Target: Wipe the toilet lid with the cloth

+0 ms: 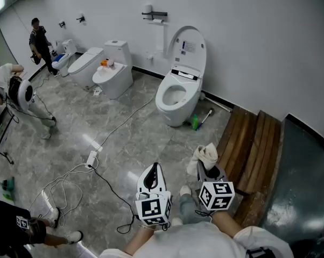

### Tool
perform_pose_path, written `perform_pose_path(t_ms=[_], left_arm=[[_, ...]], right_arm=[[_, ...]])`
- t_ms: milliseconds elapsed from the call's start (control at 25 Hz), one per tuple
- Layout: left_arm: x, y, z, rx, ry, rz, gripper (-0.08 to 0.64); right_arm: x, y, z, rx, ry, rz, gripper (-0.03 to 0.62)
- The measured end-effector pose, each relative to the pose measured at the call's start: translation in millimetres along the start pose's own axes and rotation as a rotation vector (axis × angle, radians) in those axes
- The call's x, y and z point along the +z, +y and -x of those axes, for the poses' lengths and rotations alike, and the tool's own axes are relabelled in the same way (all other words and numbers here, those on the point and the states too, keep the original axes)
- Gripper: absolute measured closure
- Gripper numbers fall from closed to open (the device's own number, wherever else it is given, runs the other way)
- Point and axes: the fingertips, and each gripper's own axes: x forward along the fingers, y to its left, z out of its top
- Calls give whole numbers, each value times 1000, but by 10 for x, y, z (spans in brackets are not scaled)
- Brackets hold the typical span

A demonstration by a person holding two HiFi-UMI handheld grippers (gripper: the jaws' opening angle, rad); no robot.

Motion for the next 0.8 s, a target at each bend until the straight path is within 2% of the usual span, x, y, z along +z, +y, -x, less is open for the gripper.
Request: perform_pose_path(t_ms=[200, 360, 440, 600, 800], left_arm=[[6, 174, -308, 8, 0, -9, 566], [-12, 322, -569, 19, 8, -50, 566], [2, 410, -763, 28, 12, -58, 566], [12, 523, -1284, 36, 30, -16, 566], [143, 562, -2092, 8, 23, -10, 566]], right_arm=[[56, -114, -376, -16, 5, -17, 495], [92, -190, -787, -16, 21, -24, 495], [214, -172, -1026, 3, 8, -24, 495], [480, -198, -1528, 38, 1, -34, 495], [889, -429, -2105, 32, -14, -38, 495]])
